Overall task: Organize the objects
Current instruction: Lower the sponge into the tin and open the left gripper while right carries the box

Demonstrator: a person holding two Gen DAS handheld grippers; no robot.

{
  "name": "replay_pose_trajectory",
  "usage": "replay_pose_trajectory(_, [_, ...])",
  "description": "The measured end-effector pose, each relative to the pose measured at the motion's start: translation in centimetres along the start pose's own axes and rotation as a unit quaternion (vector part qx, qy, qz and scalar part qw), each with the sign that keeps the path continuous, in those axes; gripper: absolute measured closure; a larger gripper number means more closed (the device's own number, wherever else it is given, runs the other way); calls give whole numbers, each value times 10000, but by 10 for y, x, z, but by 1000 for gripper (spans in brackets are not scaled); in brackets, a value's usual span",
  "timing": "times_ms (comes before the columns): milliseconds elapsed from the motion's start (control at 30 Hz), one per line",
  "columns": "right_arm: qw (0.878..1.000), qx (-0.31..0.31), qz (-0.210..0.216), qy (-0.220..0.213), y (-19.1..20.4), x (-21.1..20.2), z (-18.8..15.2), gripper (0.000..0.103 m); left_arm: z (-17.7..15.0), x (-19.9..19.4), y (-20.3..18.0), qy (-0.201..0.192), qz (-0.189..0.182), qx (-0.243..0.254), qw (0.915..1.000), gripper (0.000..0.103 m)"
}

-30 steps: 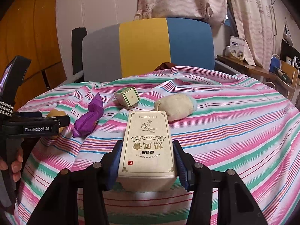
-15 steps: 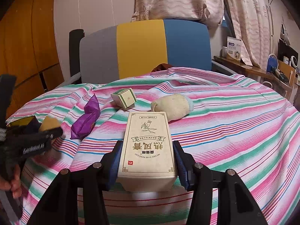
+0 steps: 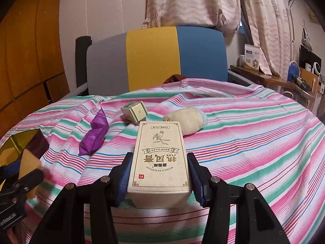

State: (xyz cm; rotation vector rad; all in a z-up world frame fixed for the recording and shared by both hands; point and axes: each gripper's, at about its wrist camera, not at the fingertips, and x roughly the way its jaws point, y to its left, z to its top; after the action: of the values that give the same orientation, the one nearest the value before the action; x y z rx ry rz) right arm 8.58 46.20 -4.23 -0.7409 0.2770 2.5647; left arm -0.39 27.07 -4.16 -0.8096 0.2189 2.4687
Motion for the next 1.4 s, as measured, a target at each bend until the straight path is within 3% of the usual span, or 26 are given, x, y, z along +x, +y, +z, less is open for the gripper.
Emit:
replay_pose_trajectory(467, [9991, -384, -156, 58, 18, 1, -1, 51, -16, -72, 24, -302, -379, -322, 9983, 39])
replay_pose_trajectory(833, [9975, -684, -181, 45, 32, -3, -4, 51, -15, -114, 100, -506, -43, -1006, 9936, 39])
replay_pose_trajectory(1100, [9977, -663, -158, 58, 33, -7, -8, 51, -36, -103, 151, -12, 197, -1267, 9918, 39])
replay_pose_trajectory(1267, [9970, -743, -200, 80, 37, -8, -8, 51, -49, -92, 153, 253, 147, -1181, 9926, 39])
replay_pose_trajectory(1400, [9966, -785, -236, 69, 39, -12, -8, 51, -55, -92, 147, 247, 131, -1016, 9944, 37])
